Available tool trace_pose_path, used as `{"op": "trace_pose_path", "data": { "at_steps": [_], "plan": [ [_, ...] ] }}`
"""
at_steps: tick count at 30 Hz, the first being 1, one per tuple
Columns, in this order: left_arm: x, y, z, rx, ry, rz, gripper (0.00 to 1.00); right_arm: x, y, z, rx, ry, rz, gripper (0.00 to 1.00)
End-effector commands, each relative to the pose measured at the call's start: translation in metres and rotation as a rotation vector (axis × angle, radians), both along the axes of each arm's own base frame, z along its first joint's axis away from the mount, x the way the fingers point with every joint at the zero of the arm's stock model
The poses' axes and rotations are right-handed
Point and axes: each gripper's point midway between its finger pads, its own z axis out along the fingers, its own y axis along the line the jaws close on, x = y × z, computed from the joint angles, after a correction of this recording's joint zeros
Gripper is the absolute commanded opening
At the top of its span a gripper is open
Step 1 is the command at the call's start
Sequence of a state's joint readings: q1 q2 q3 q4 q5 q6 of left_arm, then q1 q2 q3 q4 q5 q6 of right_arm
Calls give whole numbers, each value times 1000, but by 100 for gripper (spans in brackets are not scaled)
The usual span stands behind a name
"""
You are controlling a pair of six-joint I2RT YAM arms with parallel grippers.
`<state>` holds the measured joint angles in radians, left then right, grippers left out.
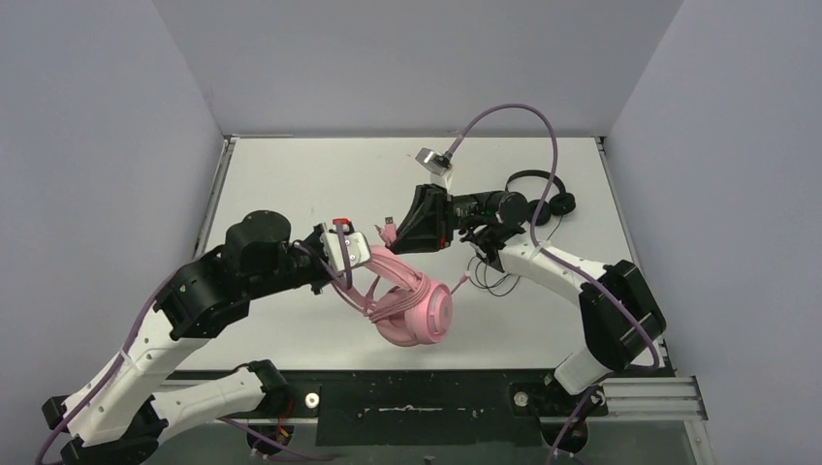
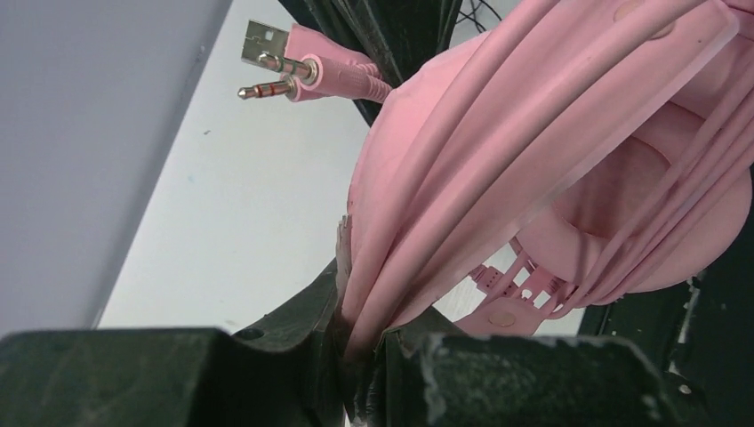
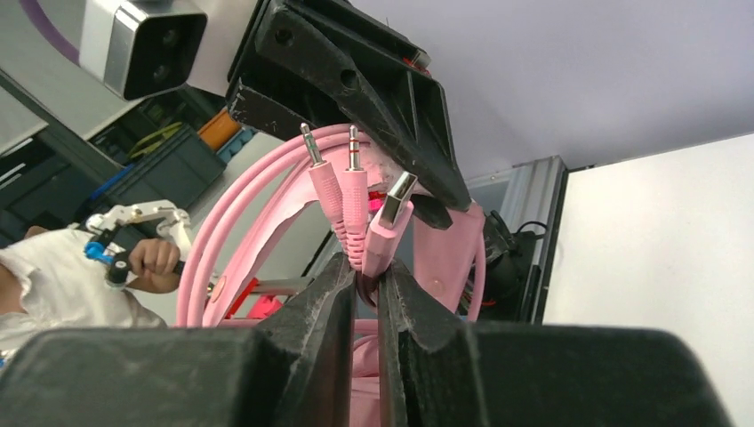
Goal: Wrap the headphones
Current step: Wrap the headphones cable around the headphones.
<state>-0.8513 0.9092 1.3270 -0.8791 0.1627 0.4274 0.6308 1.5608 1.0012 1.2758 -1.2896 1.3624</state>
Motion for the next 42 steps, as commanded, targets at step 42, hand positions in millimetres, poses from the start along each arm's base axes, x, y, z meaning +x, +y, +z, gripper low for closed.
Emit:
{"op": "trace_pose_path", "data": {
  "at_steps": [42],
  "plan": [
    [82,26,162,-43,-724,563,0,-60,-3,-43,-631,123,-28,11]
  ]
}}
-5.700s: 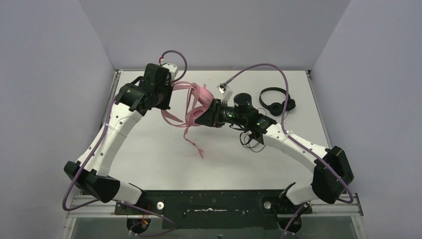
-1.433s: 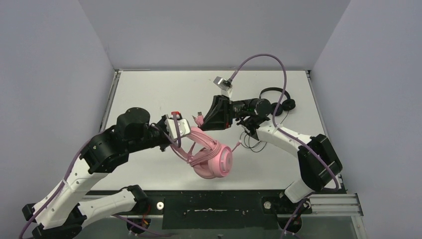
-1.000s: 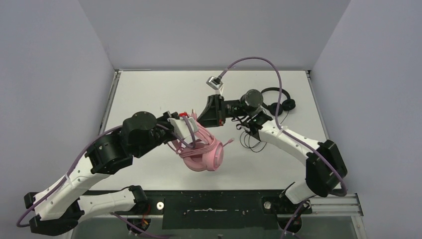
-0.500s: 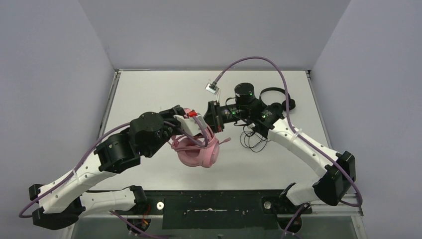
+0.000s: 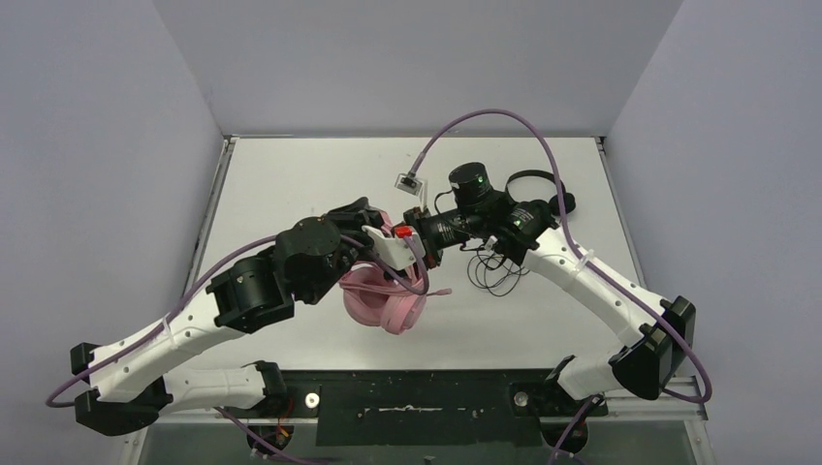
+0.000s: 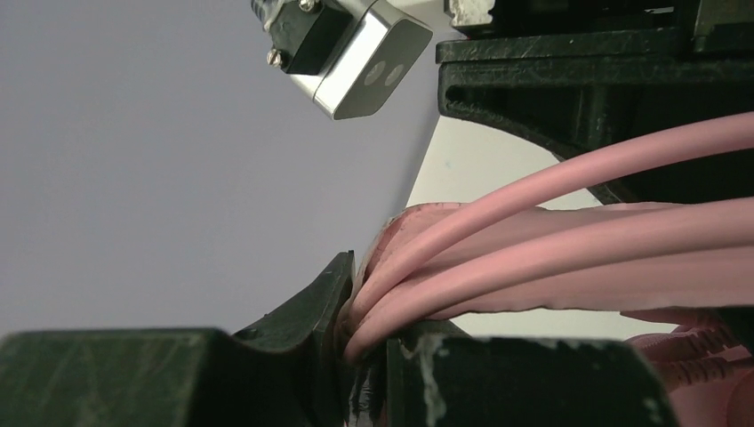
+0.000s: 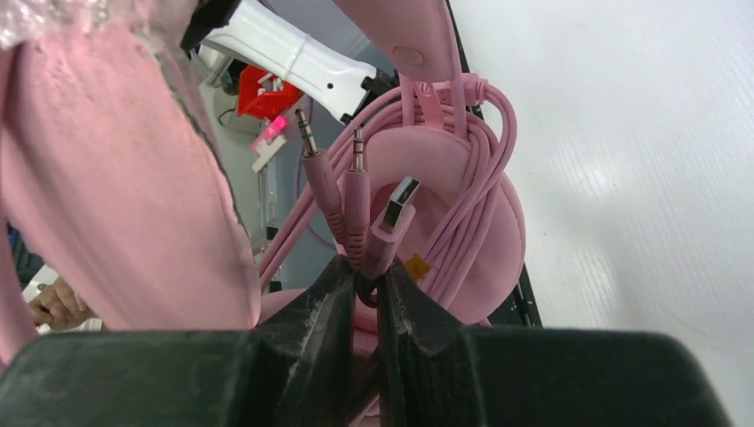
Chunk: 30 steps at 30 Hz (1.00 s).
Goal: Wrap the headphones
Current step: Wrap the headphones cable around the headphones.
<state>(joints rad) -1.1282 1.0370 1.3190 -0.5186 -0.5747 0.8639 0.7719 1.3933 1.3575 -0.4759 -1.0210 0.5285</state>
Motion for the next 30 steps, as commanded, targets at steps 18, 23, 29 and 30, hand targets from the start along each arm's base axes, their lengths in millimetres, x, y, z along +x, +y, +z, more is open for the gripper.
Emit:
{"op": "trace_pose_path", "data": {
  "at_steps": [18,23,29,30],
  "plan": [
    [19,27,110,-336,-238,206,0,-37,-14,28,49,-27,159,39],
    [21,29,113,-373,-248,239,0,-30,-18,47,169,-234,103,23],
    [15,36,99,-440,-175,245,0,-19,-21,55,300,-383,72,19],
    [15,38,96,-452,-160,249,0,-20,-21,57,324,-394,89,18]
  ]
}}
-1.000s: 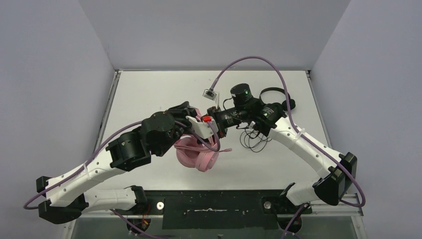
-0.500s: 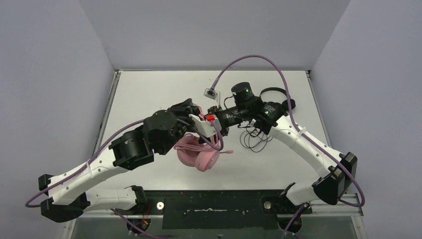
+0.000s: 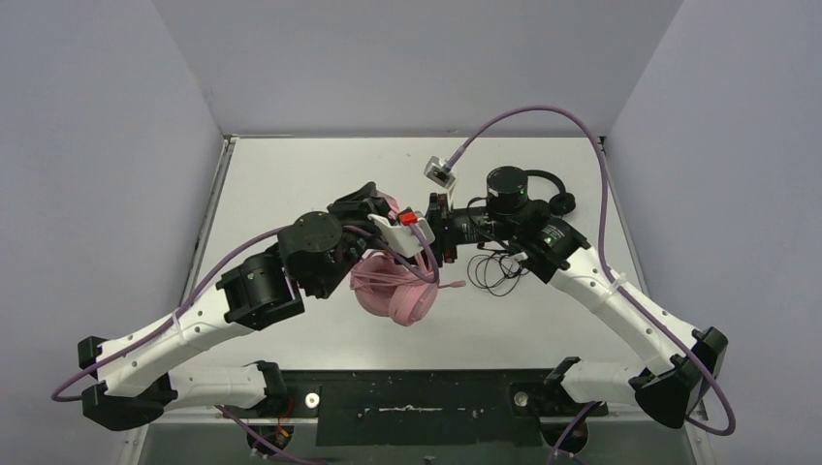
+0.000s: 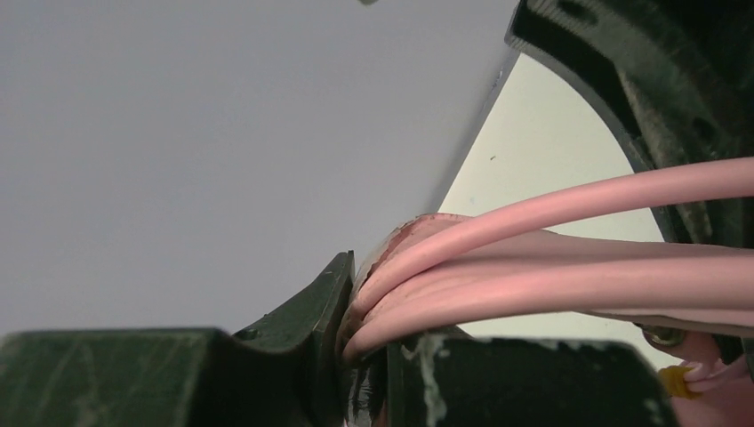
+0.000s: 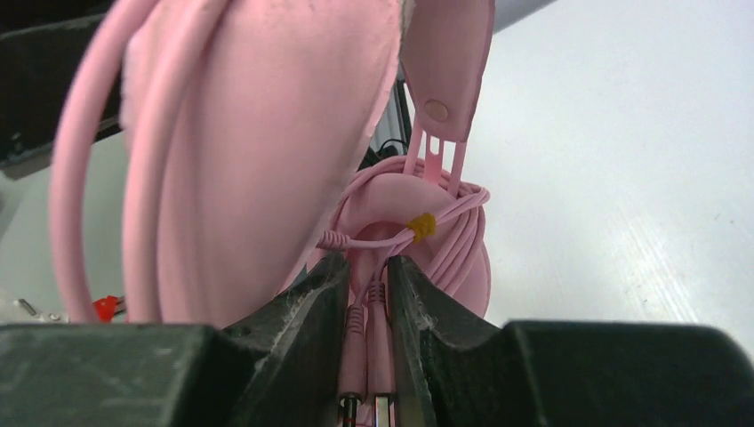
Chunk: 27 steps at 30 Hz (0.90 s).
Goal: Wrap the headphones
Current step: Wrap the headphones cable around the headphones.
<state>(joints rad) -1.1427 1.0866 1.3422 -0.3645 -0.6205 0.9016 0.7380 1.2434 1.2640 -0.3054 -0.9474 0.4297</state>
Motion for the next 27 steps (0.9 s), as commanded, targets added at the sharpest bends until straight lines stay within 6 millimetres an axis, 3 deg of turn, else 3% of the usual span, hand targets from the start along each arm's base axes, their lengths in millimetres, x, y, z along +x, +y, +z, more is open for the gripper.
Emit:
{"op": "trace_pose_path", "data": {
  "at_steps": [1,4,11,20,23,27],
  "plan": [
    [4,55,66,-390,-64,212,0,-35,-5,27,161,-149,198,17],
    [1,59,59,-406,-37,213,0,-42,-8,21,173,-213,269,15],
    [2,46,54,-445,15,179,0,-54,-15,11,112,-305,449,14],
    [20,48,89,-456,-59,182,0,-65,-32,-17,-36,-311,495,0],
    [22,53,102,-491,-112,155,0,-69,-35,-20,-53,-302,501,0],
    [15,38,110,-536,-135,50,0,-60,-30,-16,-57,-323,415,3]
  ]
}}
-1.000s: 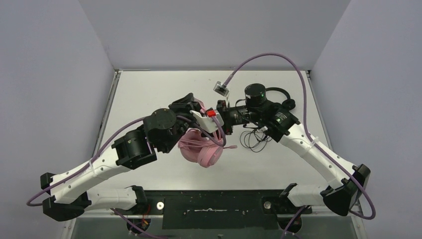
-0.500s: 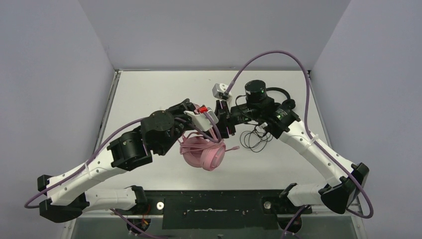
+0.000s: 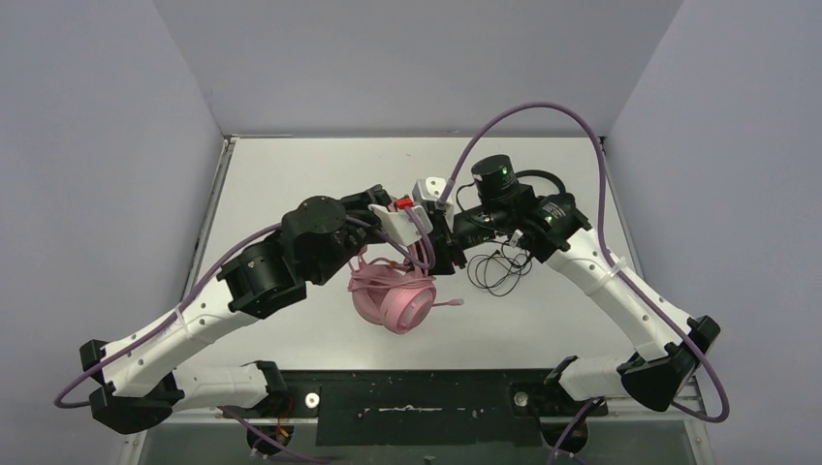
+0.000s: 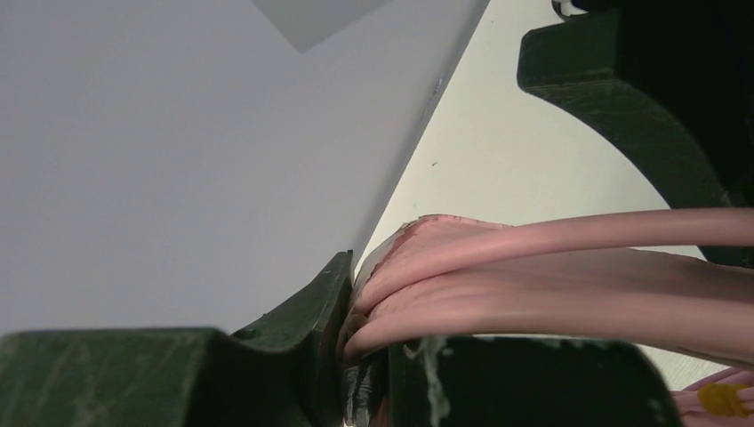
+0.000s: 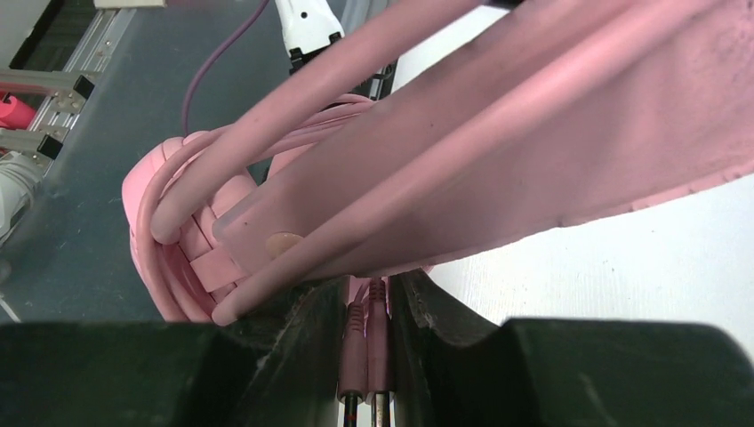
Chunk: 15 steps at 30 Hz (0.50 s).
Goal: Wrap the headphones
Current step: Wrap the headphones cable around the headphones.
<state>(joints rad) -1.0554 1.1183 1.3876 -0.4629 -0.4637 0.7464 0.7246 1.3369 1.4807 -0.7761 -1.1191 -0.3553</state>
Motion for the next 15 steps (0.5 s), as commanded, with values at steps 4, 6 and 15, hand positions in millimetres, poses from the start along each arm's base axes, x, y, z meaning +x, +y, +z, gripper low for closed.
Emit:
{"op": "trace_pose_path", "data": {
  "at_steps": [4,6,15],
  "plan": [
    [-1,29,137,-540,-340,26,0,-38,-2,12,23,97,21,9],
    [-1,29,144,-557,-377,23,0,-33,-1,15,29,66,1,17],
    [-10,25,167,-589,-545,-36,0,-11,-6,18,19,-73,-92,33]
  ]
}}
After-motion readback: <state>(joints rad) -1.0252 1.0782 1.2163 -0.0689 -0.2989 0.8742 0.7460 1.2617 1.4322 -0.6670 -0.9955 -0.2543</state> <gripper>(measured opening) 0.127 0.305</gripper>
